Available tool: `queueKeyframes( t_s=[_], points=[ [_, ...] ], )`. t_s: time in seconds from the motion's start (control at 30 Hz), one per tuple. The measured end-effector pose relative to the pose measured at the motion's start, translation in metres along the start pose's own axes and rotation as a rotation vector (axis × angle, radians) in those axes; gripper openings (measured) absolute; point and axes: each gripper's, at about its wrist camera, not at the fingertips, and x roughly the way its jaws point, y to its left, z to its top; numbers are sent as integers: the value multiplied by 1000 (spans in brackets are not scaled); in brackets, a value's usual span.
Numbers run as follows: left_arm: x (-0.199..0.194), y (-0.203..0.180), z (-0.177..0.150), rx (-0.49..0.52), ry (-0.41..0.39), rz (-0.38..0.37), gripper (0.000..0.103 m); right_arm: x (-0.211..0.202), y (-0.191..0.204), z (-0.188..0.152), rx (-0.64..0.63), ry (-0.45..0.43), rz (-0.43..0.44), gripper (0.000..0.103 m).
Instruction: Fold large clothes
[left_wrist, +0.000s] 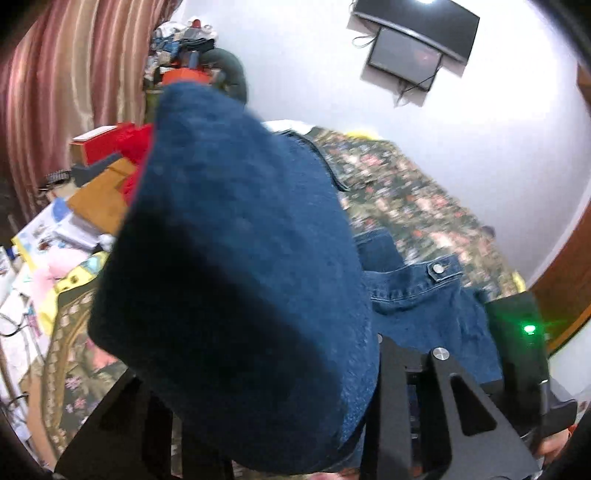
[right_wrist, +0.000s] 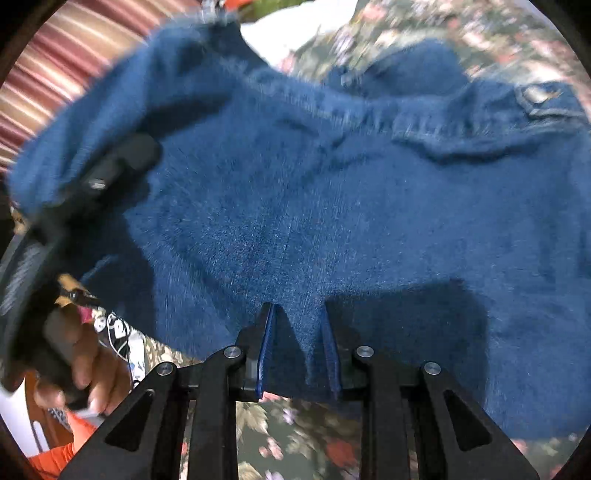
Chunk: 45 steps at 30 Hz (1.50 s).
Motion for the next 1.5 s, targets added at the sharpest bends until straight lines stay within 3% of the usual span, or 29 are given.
queueKeyframes(
  t_s=[0.13, 0.27, 0.37, 0.5, 0.63, 0.77, 0.87, 0.97, 1.1, 1.2, 1.33, 1.5],
  points=[
    [8, 15, -3, -21, 40, 57, 34, 36, 1, 2, 47, 50, 34, 21],
    [3, 5, 9, 2, 28, 48, 34, 25, 9, 4, 15, 62, 7, 21],
    [-6, -28, 21, 83, -11, 38, 33, -7, -1, -4, 43, 21, -24, 21],
    [-12, -86, 32, 195, -65, 0, 32, -73, -25, -33, 33, -120, -146, 21],
    [-17, -156, 35, 293, -104, -78, 31, -144, -65, -73, 107, -240, -233, 21],
    [-11, -217, 14, 403, -84, -153, 30, -204, -100, -114, 228, -340, -254, 21],
    [11, -260, -27, 549, 34, -187, 30, -237, -118, -146, 312, -395, -278, 21],
    [29, -279, -75, 693, 127, -159, 33, -256, -133, -169, 354, -422, -335, 21],
    [26, -281, -100, 824, 111, -131, 47, -261, -136, -190, 367, -420, -336, 21],
    [15, -267, -87, 767, 160, -202, 62, -259, -130, -191, 334, -403, -362, 21],
    [-19, -244, -72, 673, 184, -287, 66, -257, -115, -183, 257, -417, -392, 21],
    [-58, -203, -50, 617, 72, -243, 83, -266, -79, -159, 149, -483, -366, 21]
  ],
)
